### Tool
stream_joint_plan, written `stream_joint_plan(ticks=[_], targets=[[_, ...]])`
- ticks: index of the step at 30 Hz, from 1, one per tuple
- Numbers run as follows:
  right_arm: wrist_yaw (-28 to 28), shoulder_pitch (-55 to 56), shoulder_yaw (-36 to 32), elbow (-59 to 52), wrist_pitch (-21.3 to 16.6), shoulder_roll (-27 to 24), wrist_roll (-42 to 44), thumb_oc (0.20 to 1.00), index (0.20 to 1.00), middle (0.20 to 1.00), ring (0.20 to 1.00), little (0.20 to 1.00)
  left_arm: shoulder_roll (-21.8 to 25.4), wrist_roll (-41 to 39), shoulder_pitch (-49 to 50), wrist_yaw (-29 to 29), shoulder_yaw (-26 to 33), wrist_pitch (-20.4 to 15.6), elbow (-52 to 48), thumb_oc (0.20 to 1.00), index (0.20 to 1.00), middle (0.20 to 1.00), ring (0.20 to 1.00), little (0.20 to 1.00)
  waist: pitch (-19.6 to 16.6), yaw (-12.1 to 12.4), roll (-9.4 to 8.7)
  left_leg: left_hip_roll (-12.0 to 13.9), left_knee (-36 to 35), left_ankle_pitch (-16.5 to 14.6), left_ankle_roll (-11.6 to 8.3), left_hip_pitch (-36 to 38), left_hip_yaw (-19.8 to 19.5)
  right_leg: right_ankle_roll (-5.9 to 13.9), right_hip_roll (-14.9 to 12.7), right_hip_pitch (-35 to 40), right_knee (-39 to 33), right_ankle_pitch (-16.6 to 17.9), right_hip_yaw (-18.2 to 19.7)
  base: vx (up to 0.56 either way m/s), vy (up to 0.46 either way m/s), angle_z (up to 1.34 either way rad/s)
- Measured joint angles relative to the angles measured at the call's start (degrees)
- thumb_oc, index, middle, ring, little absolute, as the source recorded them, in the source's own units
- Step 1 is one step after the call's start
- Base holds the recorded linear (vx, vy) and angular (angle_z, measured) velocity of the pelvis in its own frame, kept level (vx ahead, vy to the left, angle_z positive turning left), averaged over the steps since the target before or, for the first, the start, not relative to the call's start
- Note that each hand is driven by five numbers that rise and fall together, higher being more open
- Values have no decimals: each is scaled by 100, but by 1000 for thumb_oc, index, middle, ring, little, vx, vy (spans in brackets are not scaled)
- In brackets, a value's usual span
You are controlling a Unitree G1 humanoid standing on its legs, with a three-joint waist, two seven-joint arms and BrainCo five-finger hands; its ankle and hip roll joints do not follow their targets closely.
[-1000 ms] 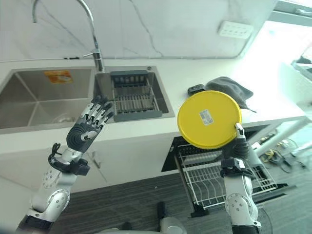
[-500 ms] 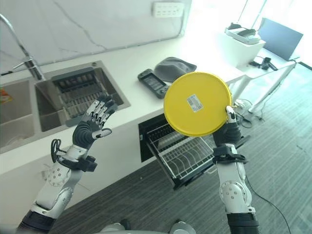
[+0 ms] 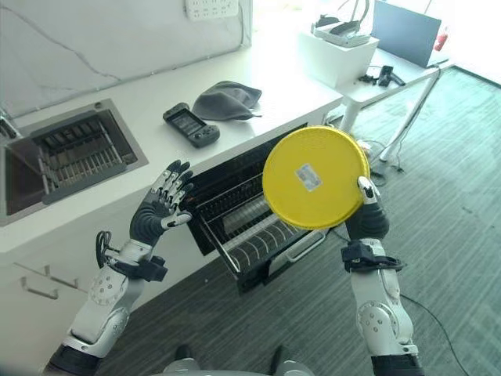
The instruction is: Place the dishes in the dishwasher.
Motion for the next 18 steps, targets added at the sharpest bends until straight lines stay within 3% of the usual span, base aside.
stream_joint_plan(ticks=[1, 2, 3, 5, 7, 11, 13, 14, 15, 16, 18], targets=[[4, 38, -17, 22, -7, 71, 3, 200, 200, 200, 200, 200, 15, -1, 131, -40, 12, 1, 28, 1000, 1000, 1000, 1000, 1000, 16, 29, -42, -336, 33, -130, -83, 15, 7, 15, -127, 16, -32, 11, -32, 65, 49, 27], [17, 57, -21, 15, -16, 123, 3, 200, 200, 200, 200, 200, 54, -8, 219, -100, 50, -1, 38, 1000, 1000, 1000, 1000, 1000, 21, 33, -20, -848, 0, -435, -125, 80, 21, 70, -253, 43, -26, 45, -66, 69, 73, 37], [69, 51, 13, 7, -50, 108, 3, 200, 200, 200, 200, 200, 93, -8, 204, -159, 118, -32, -9, 1000, 1000, 1000, 1000, 1000, -8, 64, 143, -1103, -483, -651, 210, 264, -67, 111, -205, 63, -3, 58, -166, 80, 121, 39], [68, -54, 351, -6, -111, 257, -17, 200, 200, 200, 200, 200, 55, 18, 70, -118, 150, -83, -40, 1000, 1000, 1000, 1000, 1000, 21, 107, 52, -1240, -751, -517, 252, 390, -426, 164, -223, 35, -12, 63, -176, 136, 209, 24], [87, -316, 823, 5, -98, 437, -21, 200, 200, 200, 200, 200, 55, 46, -243, -21, -115, -84, 6, 1000, 1000, 1000, 1000, 1000, 28, 154, -172, -1376, -750, -544, 282, 443, -807, 197, -253, 47, -10, 81, -40, 210, 306, -16], [181, -228, 745, -30, -120, 512, -55, 200, 200, 200, 200, 200, 279, 247, -506, 57, -231, -81, -21, 1000, 1000, 1000, 1000, 1000, 2, 165, -426, -1559, -751, -707, 501, 646, -717, 300, -410, 137, 258, 85, 4, 117, 275, -12], [182, -233, 672, 16, -126, 543, -132, 200, 200, 200, 200, 200, 341, 249, -537, 58, -242, -88, 59, 1000, 1000, 1000, 1000, 1000, 14, 183, -407, -1490, -745, -730, 549, 642, -678, 377, -505, -347, 1155, 32, -9, 20, 150, -16], [235, -252, 666, 27, -298, 692, -132, 200, 200, 200, 200, 200, 441, 283, -623, 18, -244, -192, 244, 1000, 1000, 1000, 1000, 1000, 150, 218, -482, -1382, -609, -797, 647, 619, -619, 416, -725, -967, 2428, 24, 126, 69, -142, -16], [301, -246, 667, 55, -384, 854, -132, 200, 200, 200, 200, 200, 536, 326, -666, -38, -235, -222, 345, 1000, 1000, 1000, 1000, 1000, 209, 210, -576, -1386, -556, -834, 661, 598, -606, 567, -846, -1331, 3044, -103, 489, 93, -255, 1], [348, -242, 689, 123, -441, 934, -131, 200, 200, 200, 200, 200, 653, 455, -687, -79, -218, -223, 327, 1000, 1000, 1000, 1000, 1000, 231, 226, -626, -1397, -547, -847, 654, 583, -610, 651, -888, -1365, 2871, -155, 658, 111, -339, 25], [500, -244, 687, 123, -481, 911, -130, 200, 200, 200, 200, 200, 896, 479, -694, -132, -121, -231, 128, 1000, 1000, 1000, 1000, 1000, 224, 298, -746, -1455, -549, -850, 649, 550, -653, 653, -1036, -1026, 1768, -122, 624, 151, -385, 19]])
